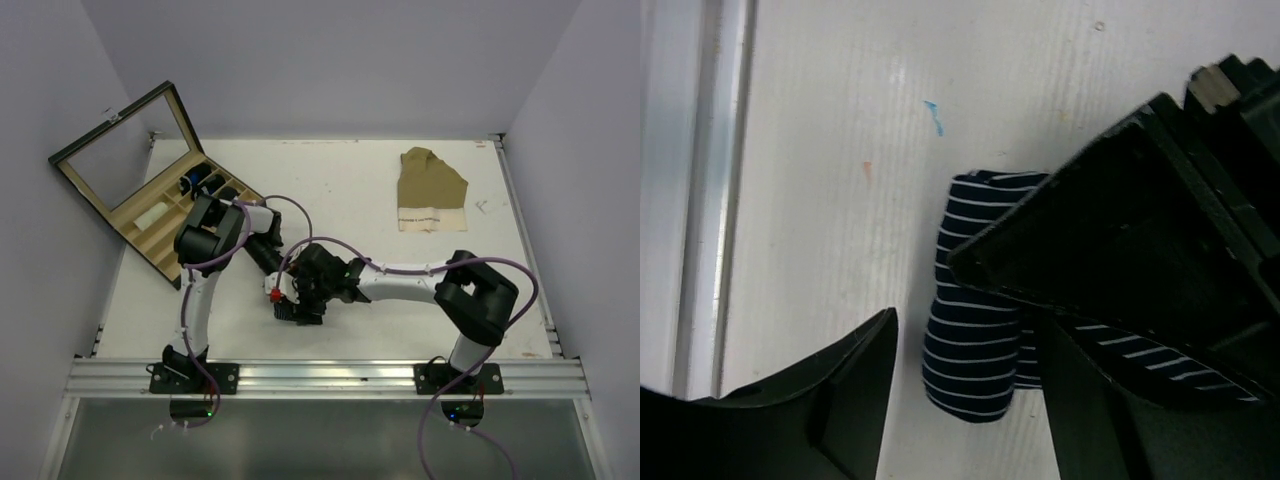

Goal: Roll the underwear

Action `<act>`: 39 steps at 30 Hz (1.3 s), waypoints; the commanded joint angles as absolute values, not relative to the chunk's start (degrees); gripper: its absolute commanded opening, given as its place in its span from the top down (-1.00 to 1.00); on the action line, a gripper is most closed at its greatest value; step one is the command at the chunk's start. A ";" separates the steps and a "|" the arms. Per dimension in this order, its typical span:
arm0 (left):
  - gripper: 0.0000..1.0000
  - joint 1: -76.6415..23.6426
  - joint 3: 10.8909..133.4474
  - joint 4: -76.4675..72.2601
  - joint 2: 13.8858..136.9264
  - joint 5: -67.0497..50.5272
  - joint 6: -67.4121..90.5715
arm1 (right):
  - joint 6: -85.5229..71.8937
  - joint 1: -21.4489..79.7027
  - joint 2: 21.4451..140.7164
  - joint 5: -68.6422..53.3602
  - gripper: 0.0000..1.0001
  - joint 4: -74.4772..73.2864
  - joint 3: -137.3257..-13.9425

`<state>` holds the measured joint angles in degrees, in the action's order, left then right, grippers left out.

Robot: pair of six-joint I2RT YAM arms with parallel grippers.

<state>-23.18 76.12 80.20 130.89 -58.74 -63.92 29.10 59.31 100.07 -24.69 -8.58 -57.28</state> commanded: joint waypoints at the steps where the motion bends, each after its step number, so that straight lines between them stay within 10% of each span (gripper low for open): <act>1: 0.78 -22.68 74.79 65.57 133.07 -43.51 -67.24 | 28.56 59.06 98.79 -19.34 -0.22 -3.95 -56.34; 7: 0.77 -22.68 74.97 65.04 132.45 -43.77 -66.89 | 31.37 59.06 102.30 -20.30 0.01 -4.30 -56.33; 13: 0.56 -22.41 73.83 63.03 129.56 -43.94 -65.40 | 32.61 58.97 104.50 -23.55 1.00 -4.83 -56.60; 30: 0.10 -4.76 79.02 58.63 100.40 -50.10 -61.70 | 27.87 53.71 115.92 -42.52 1.00 -25.65 -65.82; 39: 0.08 -2.01 52.67 41.40 67.52 -42.37 -64.68 | 18.11 50.02 131.37 -48.77 1.00 -38.31 -82.87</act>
<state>-0.62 59.59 47.97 73.71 -45.71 -62.46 21.91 50.28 122.85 -51.42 -27.75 -81.25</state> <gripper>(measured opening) 0.460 0.213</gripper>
